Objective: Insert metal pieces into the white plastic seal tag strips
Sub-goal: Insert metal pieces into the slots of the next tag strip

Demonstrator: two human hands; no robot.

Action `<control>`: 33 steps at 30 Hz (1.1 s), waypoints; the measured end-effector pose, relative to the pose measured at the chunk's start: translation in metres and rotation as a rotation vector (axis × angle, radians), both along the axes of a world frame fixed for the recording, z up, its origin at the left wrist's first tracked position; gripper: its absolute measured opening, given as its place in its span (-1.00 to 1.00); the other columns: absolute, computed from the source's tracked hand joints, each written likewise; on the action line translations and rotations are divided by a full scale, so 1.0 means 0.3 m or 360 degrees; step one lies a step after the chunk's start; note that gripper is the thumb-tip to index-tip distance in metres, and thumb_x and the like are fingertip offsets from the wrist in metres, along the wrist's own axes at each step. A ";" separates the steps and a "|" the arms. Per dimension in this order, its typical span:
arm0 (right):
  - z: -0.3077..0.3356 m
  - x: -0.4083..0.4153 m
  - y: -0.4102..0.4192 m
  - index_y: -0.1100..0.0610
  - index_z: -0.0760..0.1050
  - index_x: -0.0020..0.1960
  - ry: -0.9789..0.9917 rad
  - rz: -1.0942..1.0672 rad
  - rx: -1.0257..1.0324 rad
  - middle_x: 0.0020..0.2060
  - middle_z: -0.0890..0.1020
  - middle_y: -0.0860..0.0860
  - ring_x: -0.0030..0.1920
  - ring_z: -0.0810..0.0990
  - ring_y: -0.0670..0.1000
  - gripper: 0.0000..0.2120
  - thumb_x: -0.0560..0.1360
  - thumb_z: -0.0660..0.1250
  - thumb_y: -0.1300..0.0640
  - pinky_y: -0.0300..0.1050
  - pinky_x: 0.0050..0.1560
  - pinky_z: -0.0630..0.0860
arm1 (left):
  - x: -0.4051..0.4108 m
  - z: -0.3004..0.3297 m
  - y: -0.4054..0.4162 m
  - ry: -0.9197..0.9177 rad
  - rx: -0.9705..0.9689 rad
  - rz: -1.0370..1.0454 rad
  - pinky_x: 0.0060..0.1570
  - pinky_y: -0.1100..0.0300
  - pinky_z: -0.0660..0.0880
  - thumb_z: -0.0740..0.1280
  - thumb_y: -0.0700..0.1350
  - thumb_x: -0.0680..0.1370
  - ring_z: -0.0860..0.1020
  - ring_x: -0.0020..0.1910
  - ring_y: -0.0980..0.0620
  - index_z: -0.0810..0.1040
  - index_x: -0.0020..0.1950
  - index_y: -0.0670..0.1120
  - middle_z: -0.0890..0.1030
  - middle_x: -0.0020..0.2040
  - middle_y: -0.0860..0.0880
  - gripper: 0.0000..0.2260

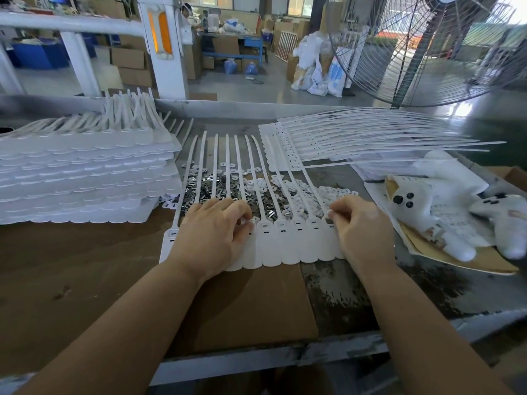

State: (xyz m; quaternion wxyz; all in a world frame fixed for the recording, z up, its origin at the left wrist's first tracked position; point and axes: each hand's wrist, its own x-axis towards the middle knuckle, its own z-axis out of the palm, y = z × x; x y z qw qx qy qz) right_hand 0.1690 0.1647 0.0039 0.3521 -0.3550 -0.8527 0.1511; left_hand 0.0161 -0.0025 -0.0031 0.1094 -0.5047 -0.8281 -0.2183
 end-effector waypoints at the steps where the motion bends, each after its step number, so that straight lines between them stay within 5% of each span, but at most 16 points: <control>1: 0.000 0.002 -0.001 0.19 0.61 -0.04 -0.0005 -0.0007 0.0017 -0.15 0.67 0.07 -0.07 0.56 0.10 -0.90 0.50 0.33 0.23 -0.01 -0.03 0.49 | 0.000 0.000 -0.001 -0.0001 0.0004 0.0002 0.10 0.13 0.29 0.18 0.04 0.57 0.46 0.07 0.05 0.49 0.07 0.04 0.56 0.01 0.10 -0.83; 7: 0.000 0.002 -0.011 0.18 0.56 -0.10 0.0011 -0.0040 0.0149 -0.31 0.62 0.05 -0.23 0.54 0.15 -0.93 0.51 0.30 0.24 -0.06 -0.22 0.46 | 0.002 0.003 -0.001 -0.0006 0.0018 -0.0005 0.08 0.14 0.28 0.20 0.03 0.56 0.46 0.06 0.04 0.49 0.06 0.03 0.56 0.01 0.10 -0.84; 12: 0.007 0.005 -0.012 0.18 0.66 -0.04 0.0127 -0.0012 -0.0026 -0.19 0.69 0.08 -0.14 0.63 0.08 -0.88 0.46 0.36 0.26 -0.04 -0.02 0.54 | 0.001 0.003 0.000 -0.0012 0.0021 -0.0006 0.08 0.13 0.29 0.20 0.03 0.56 0.46 0.06 0.03 0.50 0.05 0.03 0.57 0.00 0.09 -0.85; 16: 0.009 0.004 -0.003 0.15 0.66 -0.07 0.0221 0.0013 -0.0183 -0.21 0.69 0.03 -0.16 0.63 0.00 -0.90 0.44 0.39 0.23 -0.07 -0.03 0.55 | 0.000 0.003 0.000 -0.0023 0.0015 -0.0007 0.09 0.12 0.31 0.19 0.03 0.56 0.46 0.05 0.03 0.49 0.06 0.03 0.56 0.00 0.09 -0.84; 21: 0.001 0.003 0.009 0.13 0.58 0.15 0.0245 0.0105 -0.0313 -0.10 0.62 0.02 -0.15 0.50 -0.08 -0.76 0.52 0.27 0.29 -0.22 -0.03 0.43 | -0.001 0.004 0.001 -0.0028 0.0015 -0.0008 0.08 0.11 0.32 0.20 0.03 0.56 0.46 0.04 0.03 0.49 0.05 0.03 0.56 -0.01 0.08 -0.85; 28: 0.003 0.009 0.016 0.09 0.60 -0.12 0.0372 0.0117 -0.0468 -0.20 0.63 -0.06 -0.19 0.57 -0.18 -0.90 0.47 0.36 0.26 -0.53 -0.15 0.42 | -0.003 0.001 0.002 -0.0027 0.0011 -0.0010 0.10 0.10 0.32 0.19 0.04 0.56 0.46 0.05 0.03 0.49 0.06 0.03 0.56 -0.01 0.09 -0.84; 33: 0.003 0.007 0.023 0.05 0.59 -0.17 0.0312 0.0114 -0.0513 -0.21 0.63 -0.06 -0.19 0.55 -0.10 -0.87 0.47 0.36 0.26 -0.51 -0.21 0.38 | -0.002 0.000 0.002 -0.0033 0.0036 -0.0012 0.08 0.11 0.32 0.21 0.03 0.56 0.46 0.05 0.04 0.49 0.06 0.03 0.56 -0.01 0.09 -0.85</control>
